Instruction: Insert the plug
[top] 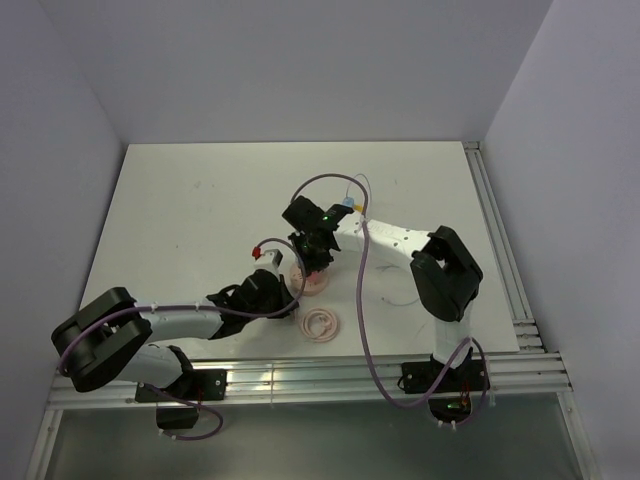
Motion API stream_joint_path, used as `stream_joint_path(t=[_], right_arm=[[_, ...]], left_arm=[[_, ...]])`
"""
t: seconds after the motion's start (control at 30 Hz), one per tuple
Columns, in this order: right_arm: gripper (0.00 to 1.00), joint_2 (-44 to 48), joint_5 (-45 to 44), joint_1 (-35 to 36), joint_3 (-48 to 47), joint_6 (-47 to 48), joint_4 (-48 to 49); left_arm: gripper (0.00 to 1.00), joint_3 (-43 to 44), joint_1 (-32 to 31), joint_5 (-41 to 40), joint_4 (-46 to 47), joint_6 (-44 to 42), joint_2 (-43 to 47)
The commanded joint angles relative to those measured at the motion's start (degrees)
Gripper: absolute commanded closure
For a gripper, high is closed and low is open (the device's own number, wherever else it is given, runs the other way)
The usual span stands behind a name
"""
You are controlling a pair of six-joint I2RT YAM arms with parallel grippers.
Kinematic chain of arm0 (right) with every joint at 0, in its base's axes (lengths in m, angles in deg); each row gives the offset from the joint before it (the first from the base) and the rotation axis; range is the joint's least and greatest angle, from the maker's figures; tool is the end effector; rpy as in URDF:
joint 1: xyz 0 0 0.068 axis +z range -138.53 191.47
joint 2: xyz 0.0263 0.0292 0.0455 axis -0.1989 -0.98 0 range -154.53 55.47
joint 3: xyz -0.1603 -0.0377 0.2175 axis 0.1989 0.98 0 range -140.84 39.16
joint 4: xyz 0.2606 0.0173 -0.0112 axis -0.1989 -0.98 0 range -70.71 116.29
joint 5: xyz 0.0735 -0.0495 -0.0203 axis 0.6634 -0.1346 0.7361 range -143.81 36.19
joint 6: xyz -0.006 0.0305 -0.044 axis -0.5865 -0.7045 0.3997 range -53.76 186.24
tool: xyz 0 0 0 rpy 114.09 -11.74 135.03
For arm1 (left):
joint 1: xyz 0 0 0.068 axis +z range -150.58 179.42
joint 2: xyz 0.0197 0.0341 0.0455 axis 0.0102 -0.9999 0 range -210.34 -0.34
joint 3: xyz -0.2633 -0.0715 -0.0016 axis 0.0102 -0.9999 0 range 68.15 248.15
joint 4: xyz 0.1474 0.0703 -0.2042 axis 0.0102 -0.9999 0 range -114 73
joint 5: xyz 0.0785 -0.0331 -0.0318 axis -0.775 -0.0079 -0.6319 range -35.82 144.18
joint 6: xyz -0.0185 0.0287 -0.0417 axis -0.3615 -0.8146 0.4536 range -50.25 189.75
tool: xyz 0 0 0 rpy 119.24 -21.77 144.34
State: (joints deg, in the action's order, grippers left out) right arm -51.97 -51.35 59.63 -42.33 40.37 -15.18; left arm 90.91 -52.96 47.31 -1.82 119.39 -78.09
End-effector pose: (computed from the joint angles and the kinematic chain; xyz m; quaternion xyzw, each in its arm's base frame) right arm 0.2576 0.2898 0.2110 -0.1936 0.9611 0.1346 0.1436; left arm 0.1485 -0.1857 0.1352 -0.0038 0.9043 -0.2949 0.3086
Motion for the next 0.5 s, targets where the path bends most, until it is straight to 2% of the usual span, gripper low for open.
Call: stream_joint_path(t=[0.0,0.23,0.47], right_arm=[[1.0,-0.8,-1.4,0.5,-3.2,0.6,0.9],[1.0,-0.8,0.1,1.0,-3.5,0.5,0.0],[1.0,1.8,-2.4,1.8,-0.8,-0.8,0.0]], left_arm=[[1.0,-1.7,-0.4,0.9,2.4,1.2,1.2],[1.0,-2.8,-0.4,1.0,4.3,1.4,0.9],[1.0,-1.7,-0.4,-0.7,2.1,1.9,0.9]])
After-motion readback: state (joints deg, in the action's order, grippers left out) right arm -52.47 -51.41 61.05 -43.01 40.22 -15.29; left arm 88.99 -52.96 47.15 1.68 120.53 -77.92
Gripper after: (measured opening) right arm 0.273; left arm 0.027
